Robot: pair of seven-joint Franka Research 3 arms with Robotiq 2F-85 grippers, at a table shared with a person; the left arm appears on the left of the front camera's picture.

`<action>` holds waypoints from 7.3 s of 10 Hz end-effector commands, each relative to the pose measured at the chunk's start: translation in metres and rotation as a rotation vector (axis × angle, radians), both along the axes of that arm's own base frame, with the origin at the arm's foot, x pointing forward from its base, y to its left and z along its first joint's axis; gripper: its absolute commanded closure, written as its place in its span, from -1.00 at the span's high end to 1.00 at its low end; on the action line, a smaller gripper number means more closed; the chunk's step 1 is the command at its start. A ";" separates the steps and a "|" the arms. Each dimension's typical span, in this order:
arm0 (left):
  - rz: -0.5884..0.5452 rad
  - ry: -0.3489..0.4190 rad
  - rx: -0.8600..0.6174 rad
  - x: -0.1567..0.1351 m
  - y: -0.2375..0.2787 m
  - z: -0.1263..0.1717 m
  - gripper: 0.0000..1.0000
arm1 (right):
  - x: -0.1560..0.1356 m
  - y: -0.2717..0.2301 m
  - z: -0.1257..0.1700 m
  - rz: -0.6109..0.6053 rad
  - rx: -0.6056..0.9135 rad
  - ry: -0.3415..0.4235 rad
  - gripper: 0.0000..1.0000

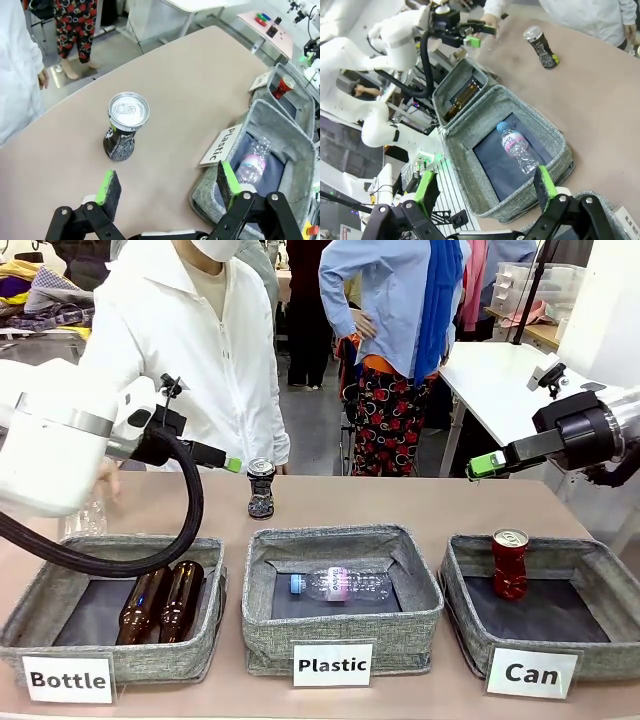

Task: Sort the can waste into the basket.
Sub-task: Pick up the can waste from the table and place it in the right Fabric basket.

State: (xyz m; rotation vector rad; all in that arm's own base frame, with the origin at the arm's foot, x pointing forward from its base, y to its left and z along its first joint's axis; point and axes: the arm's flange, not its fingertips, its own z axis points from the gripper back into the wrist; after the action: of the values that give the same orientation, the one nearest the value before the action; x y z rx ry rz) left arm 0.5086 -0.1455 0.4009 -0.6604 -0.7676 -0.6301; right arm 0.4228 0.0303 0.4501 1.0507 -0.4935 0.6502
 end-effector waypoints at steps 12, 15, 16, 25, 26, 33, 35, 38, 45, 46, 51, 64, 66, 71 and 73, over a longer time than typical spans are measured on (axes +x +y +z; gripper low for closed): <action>-0.301 -0.221 -0.639 -0.118 0.323 -0.008 1.00 | -0.003 0.000 0.001 0.005 -0.005 -0.001 1.00; -0.265 -0.188 -0.676 -0.097 0.319 -0.024 1.00 | -0.003 0.000 0.001 0.005 -0.005 -0.001 1.00; -0.264 -0.186 -0.653 -0.091 0.312 -0.017 1.00 | -0.003 0.000 0.001 0.005 -0.005 -0.001 1.00; -0.212 -0.161 -0.546 -0.072 0.273 -0.013 1.00 | -0.003 0.000 0.001 0.005 -0.005 -0.001 1.00; -0.211 -0.163 -0.526 -0.076 0.268 -0.015 1.00 | -0.003 0.000 0.001 0.005 -0.005 -0.001 1.00; -0.333 -0.207 -0.042 0.024 0.086 0.017 1.00 | -0.003 0.000 0.001 0.005 -0.005 -0.001 1.00; -0.444 -0.214 0.019 0.053 0.046 0.011 1.00 | -0.003 0.000 0.001 0.005 -0.005 -0.001 1.00; -0.505 -0.263 0.043 0.085 0.027 -0.012 1.00 | -0.003 0.000 0.001 0.005 -0.005 -0.001 1.00; -0.524 -0.224 0.141 0.135 -0.002 -0.083 1.00 | -0.003 0.000 0.001 0.005 -0.005 -0.001 1.00; -0.515 -0.219 0.154 0.138 -0.009 -0.090 1.00 | -0.003 0.000 0.001 0.005 -0.005 -0.001 1.00; -0.510 -0.234 0.139 0.152 -0.047 -0.102 1.00 | -0.003 0.000 0.001 0.005 -0.005 -0.001 1.00; -0.449 -0.312 0.051 0.128 -0.041 -0.073 -1.00 | -0.003 0.000 0.001 0.005 -0.005 -0.001 1.00; -0.396 -0.338 -0.047 0.084 -0.014 -0.021 -1.00 | -0.003 0.000 0.001 0.005 -0.005 -0.001 1.00; -0.466 -0.376 -0.132 -0.055 0.040 0.042 -1.00 | -0.003 0.000 0.001 0.005 -0.005 -0.001 1.00; -0.509 -0.383 -0.177 -0.079 0.049 0.029 -1.00 | -0.003 0.000 0.001 0.005 -0.005 -0.001 1.00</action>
State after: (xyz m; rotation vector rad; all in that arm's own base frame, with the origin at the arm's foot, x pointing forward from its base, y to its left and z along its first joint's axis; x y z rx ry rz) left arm 0.4319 -0.1040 0.4384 -0.9047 -1.0049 -1.1549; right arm 0.4215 0.0295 0.4499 1.0522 -0.4948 0.6483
